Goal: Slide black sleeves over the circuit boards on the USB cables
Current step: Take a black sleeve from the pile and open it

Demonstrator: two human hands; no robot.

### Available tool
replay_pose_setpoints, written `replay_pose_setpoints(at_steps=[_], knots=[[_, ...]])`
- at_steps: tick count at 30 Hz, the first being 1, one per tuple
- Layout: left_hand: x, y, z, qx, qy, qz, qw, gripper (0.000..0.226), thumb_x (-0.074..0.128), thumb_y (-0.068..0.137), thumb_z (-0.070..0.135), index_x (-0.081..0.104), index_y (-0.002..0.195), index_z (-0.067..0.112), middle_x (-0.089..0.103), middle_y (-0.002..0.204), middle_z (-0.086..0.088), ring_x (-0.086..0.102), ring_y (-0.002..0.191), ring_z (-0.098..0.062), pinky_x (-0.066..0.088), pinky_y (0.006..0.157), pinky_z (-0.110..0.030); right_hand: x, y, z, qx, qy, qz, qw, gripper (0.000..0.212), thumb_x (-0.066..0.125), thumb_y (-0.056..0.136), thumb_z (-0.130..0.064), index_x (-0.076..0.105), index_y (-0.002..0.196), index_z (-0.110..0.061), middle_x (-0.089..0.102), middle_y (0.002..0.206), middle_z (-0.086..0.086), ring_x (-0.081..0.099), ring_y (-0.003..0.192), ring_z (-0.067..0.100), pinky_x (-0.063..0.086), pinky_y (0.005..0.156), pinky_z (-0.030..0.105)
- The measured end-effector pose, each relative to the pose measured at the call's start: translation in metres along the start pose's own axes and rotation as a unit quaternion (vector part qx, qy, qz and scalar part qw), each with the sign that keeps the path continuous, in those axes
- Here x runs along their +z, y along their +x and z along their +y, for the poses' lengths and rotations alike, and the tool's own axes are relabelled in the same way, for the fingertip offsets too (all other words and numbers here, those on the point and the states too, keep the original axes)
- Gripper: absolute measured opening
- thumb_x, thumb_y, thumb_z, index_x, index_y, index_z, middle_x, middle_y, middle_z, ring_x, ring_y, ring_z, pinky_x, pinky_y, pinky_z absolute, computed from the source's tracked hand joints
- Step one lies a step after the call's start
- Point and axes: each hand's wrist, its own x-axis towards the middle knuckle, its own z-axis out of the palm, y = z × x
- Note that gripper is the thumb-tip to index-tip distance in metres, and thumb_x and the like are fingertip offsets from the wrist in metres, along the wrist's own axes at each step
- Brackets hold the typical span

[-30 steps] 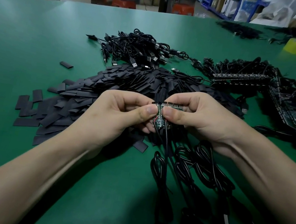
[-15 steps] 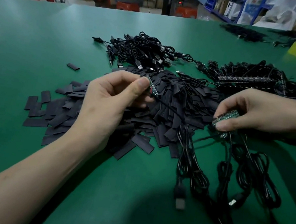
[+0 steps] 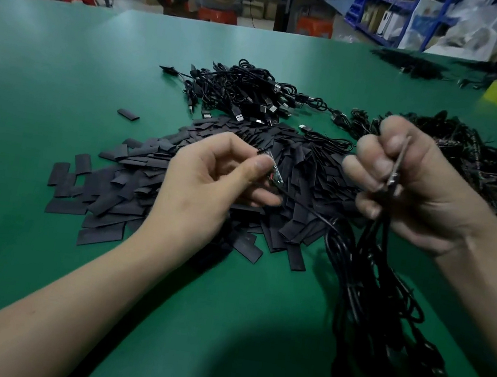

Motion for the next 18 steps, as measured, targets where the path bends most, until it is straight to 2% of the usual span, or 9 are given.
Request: replay_pose_setpoints(at_steps=[2,3,5,8,10,12,13,15,18], knots=[[0.003,-0.004,-0.003,0.005,0.032,-0.032,0.999,0.012,0.069,0.093,0.013,0.062,0.083,0.011,0.073,0.075,-0.008,0.078,0.071,-0.028,0.063,0.056,-0.035,0.006,0.002,0.006,-0.012,-0.022,0.018,1.0,0.005,0.071,0.085,-0.025,0.069,0.08,-0.025,0.064,0.072,-0.01,0.059,0.066,0.003,0.054,0.047,0.018],[0.004,-0.006,-0.005,0.008,0.051,-0.051,0.997,0.013,0.07,0.093,0.016,0.062,0.083,0.012,0.073,0.076,-0.01,0.078,0.072,-0.027,0.062,0.053,-0.041,0.006,0.003,0.007,-0.019,-0.019,0.026,0.999,0.013,0.08,0.078,-0.03,0.069,0.08,-0.024,0.064,0.072,-0.009,0.06,0.067,0.004,0.054,0.046,0.019],[0.004,-0.009,-0.007,0.036,0.108,-0.082,0.99,0.013,0.071,0.094,0.016,0.063,0.085,0.011,0.074,0.079,-0.01,0.078,0.073,-0.02,0.06,0.05,-0.048,0.006,0.003,0.007,-0.014,-0.001,0.029,0.999,0.022,0.086,0.071,-0.034,0.069,0.08,-0.024,0.064,0.072,-0.009,0.059,0.066,0.003,0.053,0.045,0.018],[0.003,-0.01,-0.007,0.066,0.16,-0.097,0.98,0.012,0.069,0.097,0.012,0.063,0.087,0.01,0.073,0.08,-0.01,0.077,0.071,-0.012,0.06,0.051,-0.045,0.004,0.0,-0.001,-0.019,0.036,0.013,0.999,0.021,0.086,0.074,-0.033,0.071,0.084,-0.023,0.062,0.074,-0.01,0.058,0.067,0.001,0.055,0.048,0.016],[0.002,-0.008,-0.008,0.066,0.153,-0.084,0.982,0.013,0.069,0.097,0.013,0.062,0.086,0.012,0.072,0.08,-0.01,0.077,0.07,-0.013,0.06,0.054,-0.044,0.003,-0.002,-0.008,-0.02,0.129,-0.019,0.991,0.018,0.083,0.078,-0.02,0.07,0.088,-0.014,0.063,0.076,-0.001,0.06,0.071,0.009,0.06,0.053,0.023],[0.0,-0.005,-0.008,0.059,0.155,-0.058,0.984,0.015,0.069,0.097,0.014,0.061,0.085,0.014,0.072,0.078,-0.006,0.078,0.069,-0.016,0.061,0.059,-0.044,0.001,-0.004,-0.014,-0.009,0.249,-0.051,0.967,0.015,0.077,0.083,-0.004,0.065,0.092,-0.001,0.063,0.08,0.013,0.062,0.075,0.023,0.063,0.058,0.037],[-0.001,-0.004,-0.008,0.052,0.148,-0.043,0.987,0.015,0.068,0.097,0.015,0.061,0.085,0.014,0.072,0.078,-0.006,0.078,0.069,-0.018,0.061,0.06,-0.04,0.001,-0.005,-0.016,-0.003,0.275,-0.064,0.959,0.015,0.075,0.084,0.0,0.063,0.093,0.002,0.062,0.081,0.016,0.061,0.076,0.027,0.063,0.059,0.041],[-0.003,-0.001,-0.006,0.024,0.081,-0.014,0.996,0.014,0.065,0.099,0.012,0.06,0.086,0.011,0.071,0.075,-0.005,0.078,0.068,-0.022,0.06,0.059,-0.03,0.0,-0.006,-0.016,0.006,0.243,-0.079,0.967,0.015,0.075,0.086,-0.001,0.062,0.094,0.002,0.062,0.081,0.016,0.061,0.076,0.027,0.063,0.057,0.04],[-0.006,0.002,-0.001,-0.007,-0.019,0.015,1.0,0.012,0.062,0.101,0.013,0.059,0.09,0.01,0.067,0.071,0.0,0.077,0.068,-0.023,0.062,0.061,-0.029,-0.005,-0.009,-0.01,0.032,0.164,-0.08,0.983,0.015,0.076,0.087,-0.007,0.063,0.092,-0.002,0.063,0.079,0.011,0.062,0.073,0.02,0.062,0.052,0.034]])
